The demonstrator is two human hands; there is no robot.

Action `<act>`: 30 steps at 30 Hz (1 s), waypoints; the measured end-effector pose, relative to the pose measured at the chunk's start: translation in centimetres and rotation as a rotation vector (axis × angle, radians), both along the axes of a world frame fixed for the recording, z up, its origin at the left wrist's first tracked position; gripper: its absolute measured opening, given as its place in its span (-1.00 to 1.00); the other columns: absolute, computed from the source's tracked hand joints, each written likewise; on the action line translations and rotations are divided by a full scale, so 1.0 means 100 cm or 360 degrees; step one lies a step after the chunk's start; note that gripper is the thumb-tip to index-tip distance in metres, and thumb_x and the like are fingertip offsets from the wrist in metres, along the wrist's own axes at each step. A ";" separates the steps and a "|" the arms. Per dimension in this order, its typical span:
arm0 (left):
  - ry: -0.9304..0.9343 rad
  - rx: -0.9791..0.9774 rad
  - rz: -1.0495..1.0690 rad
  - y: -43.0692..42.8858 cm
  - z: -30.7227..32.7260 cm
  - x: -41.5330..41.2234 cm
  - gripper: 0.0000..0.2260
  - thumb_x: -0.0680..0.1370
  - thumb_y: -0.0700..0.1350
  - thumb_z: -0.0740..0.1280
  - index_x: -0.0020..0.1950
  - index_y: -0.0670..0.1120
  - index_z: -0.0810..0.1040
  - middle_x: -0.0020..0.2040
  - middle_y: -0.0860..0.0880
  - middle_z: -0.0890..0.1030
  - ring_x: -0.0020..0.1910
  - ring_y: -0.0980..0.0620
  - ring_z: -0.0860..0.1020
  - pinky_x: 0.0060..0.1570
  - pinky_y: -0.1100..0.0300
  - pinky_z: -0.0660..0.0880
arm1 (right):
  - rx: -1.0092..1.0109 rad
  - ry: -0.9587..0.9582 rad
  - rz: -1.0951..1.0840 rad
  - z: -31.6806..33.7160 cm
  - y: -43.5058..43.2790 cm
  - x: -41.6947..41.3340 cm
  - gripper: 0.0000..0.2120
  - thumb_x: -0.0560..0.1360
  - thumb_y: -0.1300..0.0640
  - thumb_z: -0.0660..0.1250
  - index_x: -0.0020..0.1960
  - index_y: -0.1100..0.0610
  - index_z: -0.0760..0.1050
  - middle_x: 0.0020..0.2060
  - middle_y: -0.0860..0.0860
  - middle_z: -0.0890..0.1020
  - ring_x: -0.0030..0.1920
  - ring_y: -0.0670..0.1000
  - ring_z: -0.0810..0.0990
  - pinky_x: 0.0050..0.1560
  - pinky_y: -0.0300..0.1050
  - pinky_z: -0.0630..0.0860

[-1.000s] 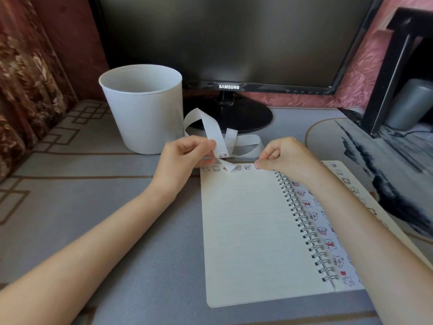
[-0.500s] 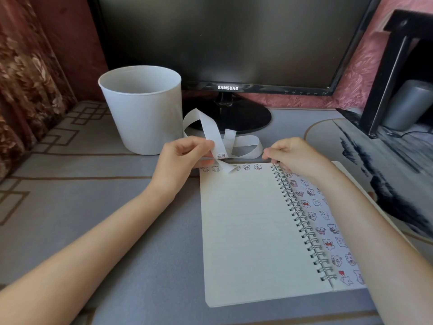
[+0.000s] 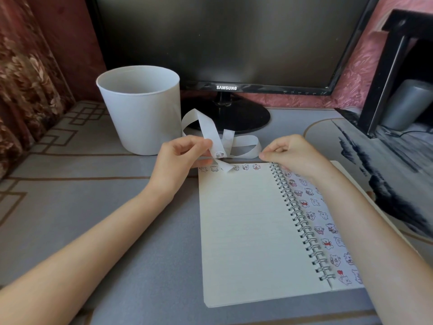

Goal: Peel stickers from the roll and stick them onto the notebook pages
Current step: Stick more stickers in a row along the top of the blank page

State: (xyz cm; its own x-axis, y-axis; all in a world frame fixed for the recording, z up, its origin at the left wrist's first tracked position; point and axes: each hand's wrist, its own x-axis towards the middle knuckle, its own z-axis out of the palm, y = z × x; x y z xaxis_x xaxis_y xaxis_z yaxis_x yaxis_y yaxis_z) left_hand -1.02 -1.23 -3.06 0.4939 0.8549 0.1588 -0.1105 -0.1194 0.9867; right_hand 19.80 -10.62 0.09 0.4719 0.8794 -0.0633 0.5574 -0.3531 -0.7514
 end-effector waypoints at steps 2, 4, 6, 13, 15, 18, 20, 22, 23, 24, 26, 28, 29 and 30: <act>-0.0018 -0.0001 -0.0004 0.000 0.000 -0.001 -0.82 0.55 -0.20 0.32 -0.07 -0.30 0.63 0.02 -0.20 0.64 0.01 -0.06 0.62 -0.01 0.17 0.59 | 0.0232 0.0098 -0.0096 0.004 0.000 0.003 -0.95 0.47 0.12 0.41 -0.15 0.08 0.58 -0.36 -0.06 0.56 -0.57 -0.26 0.39 -0.40 -0.35 0.33; -0.0041 -0.0013 0.0009 0.000 0.001 0.000 -0.84 0.55 -0.20 0.32 -0.09 -0.28 0.63 0.01 -0.21 0.65 0.00 -0.06 0.62 -0.01 0.17 0.59 | 0.0470 0.0149 -0.0125 0.010 -0.002 0.002 -0.94 0.49 0.09 0.38 -0.14 0.05 0.57 -0.33 -0.06 0.60 -0.52 -0.22 0.38 -0.44 -0.42 0.32; -0.0067 -0.0027 0.0028 0.000 0.003 0.000 -0.86 0.55 -0.22 0.32 -0.13 -0.24 0.63 -0.04 -0.20 0.65 -0.05 -0.03 0.62 -0.03 0.17 0.59 | 0.0628 0.0139 -0.0025 0.016 -0.002 -0.004 -0.95 0.51 0.09 0.36 -0.13 0.03 0.56 -0.29 -0.04 0.64 -0.44 -0.18 0.44 -0.40 -0.44 0.33; -0.0153 -0.0016 0.0038 -0.004 0.007 0.001 -0.87 0.55 -0.23 0.31 -0.17 -0.19 0.60 -0.14 -0.12 0.65 -0.12 0.05 0.63 -0.07 0.21 0.59 | 0.0679 -0.0047 0.0506 0.012 0.002 -0.041 -0.94 0.44 0.22 0.44 -0.09 0.15 0.61 -0.17 -0.06 0.63 -0.27 -0.20 0.49 -0.22 -0.39 0.39; -0.0167 -0.0011 0.0037 -0.005 0.008 0.000 -0.88 0.55 -0.22 0.31 -0.14 -0.21 0.60 -0.10 -0.16 0.65 -0.10 0.02 0.64 -0.08 0.22 0.58 | 0.0637 -0.0079 0.0543 0.007 0.005 -0.045 -0.89 0.42 0.21 0.46 -0.07 0.11 0.59 -0.16 -0.05 0.63 -0.33 -0.19 0.45 -0.29 -0.42 0.34; -0.0187 -0.0024 0.0018 -0.006 0.008 0.000 -0.89 0.55 -0.22 0.31 -0.13 -0.21 0.60 -0.11 -0.17 0.65 -0.11 0.02 0.64 -0.10 0.24 0.57 | 0.0681 -0.0037 0.0560 0.003 0.008 -0.052 -0.87 0.40 0.24 0.47 -0.07 0.16 0.58 -0.17 0.03 0.63 -0.36 -0.18 0.44 -0.35 -0.44 0.34; -0.0202 -0.0029 -0.0004 -0.006 0.009 0.000 -0.88 0.56 -0.22 0.30 -0.12 -0.21 0.61 -0.10 -0.18 0.65 -0.11 0.01 0.65 -0.10 0.23 0.57 | 0.0732 -0.0039 0.0527 0.003 0.008 -0.054 -0.87 0.40 0.26 0.47 -0.07 0.22 0.57 -0.22 -0.05 0.58 -0.42 -0.20 0.44 -0.37 -0.46 0.33; -0.0222 -0.0042 -0.0023 -0.007 0.009 0.000 -0.88 0.56 -0.23 0.30 -0.11 -0.22 0.60 -0.09 -0.19 0.65 -0.10 -0.01 0.65 -0.10 0.22 0.58 | 0.0745 -0.0063 0.0510 0.003 0.008 -0.056 -0.86 0.40 0.28 0.47 -0.07 0.25 0.55 -0.28 -0.11 0.53 -0.47 -0.22 0.43 -0.38 -0.47 0.32; -0.0229 -0.0047 -0.0032 -0.007 0.009 0.000 -0.88 0.56 -0.23 0.30 -0.10 -0.22 0.60 -0.09 -0.19 0.66 -0.10 -0.02 0.65 -0.09 0.21 0.58 | 0.0745 -0.0058 0.0511 0.002 0.009 -0.056 -0.87 0.40 0.28 0.46 -0.08 0.23 0.55 -0.28 -0.09 0.54 -0.45 -0.22 0.44 -0.38 -0.46 0.32; -0.0230 -0.0048 -0.0040 -0.007 0.009 0.000 -0.88 0.56 -0.23 0.29 -0.09 -0.23 0.60 -0.09 -0.19 0.66 -0.09 -0.02 0.65 -0.08 0.21 0.58 | 0.0749 -0.0045 0.0509 0.001 0.009 -0.056 -0.87 0.40 0.28 0.46 -0.09 0.19 0.55 -0.26 -0.03 0.56 -0.40 -0.20 0.44 -0.37 -0.45 0.33; -0.0228 -0.0054 -0.0053 -0.007 0.008 0.000 -0.87 0.56 -0.21 0.29 -0.07 -0.23 0.61 -0.09 -0.19 0.67 -0.08 -0.04 0.65 -0.07 0.20 0.58 | 0.0773 -0.0009 0.0497 -0.002 0.011 -0.055 -0.85 0.40 0.29 0.46 -0.09 0.16 0.52 -0.21 0.07 0.60 -0.31 -0.14 0.47 -0.33 -0.42 0.35; -0.0231 -0.0089 -0.0066 -0.007 0.009 0.000 -0.85 0.57 -0.18 0.28 -0.06 -0.22 0.62 -0.10 -0.20 0.67 -0.06 -0.05 0.65 -0.06 0.19 0.58 | 0.0811 0.0049 0.0482 -0.003 0.011 -0.055 -0.82 0.40 0.31 0.45 -0.07 0.15 0.50 -0.21 0.08 0.61 -0.25 -0.03 0.53 -0.29 -0.39 0.38; -0.0214 -0.0099 -0.0077 -0.007 0.009 0.001 -0.83 0.58 -0.17 0.27 -0.05 -0.22 0.62 -0.09 -0.20 0.67 -0.05 -0.05 0.65 -0.05 0.18 0.58 | 0.0837 0.0078 0.0476 -0.003 0.011 -0.054 -0.81 0.40 0.32 0.46 -0.08 0.13 0.50 -0.22 0.06 0.61 -0.23 -0.01 0.55 -0.26 -0.38 0.40; -0.0178 -0.0093 -0.0090 -0.007 0.008 0.001 -0.83 0.58 -0.16 0.28 -0.03 -0.22 0.62 -0.08 -0.19 0.68 -0.05 -0.05 0.66 -0.04 0.16 0.58 | 0.0864 0.0102 0.0472 -0.002 0.011 -0.054 -0.80 0.39 0.32 0.46 -0.10 0.11 0.51 -0.23 0.04 0.61 -0.22 -0.01 0.56 -0.24 -0.37 0.41</act>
State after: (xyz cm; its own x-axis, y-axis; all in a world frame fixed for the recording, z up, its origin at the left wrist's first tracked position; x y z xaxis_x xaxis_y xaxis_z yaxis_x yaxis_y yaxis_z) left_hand -0.93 -1.90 -2.22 0.5236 0.8356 0.1660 -0.2250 -0.0523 0.9729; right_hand 14.37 -9.52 -0.15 0.2125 0.8872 0.4094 0.5209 0.2517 -0.8157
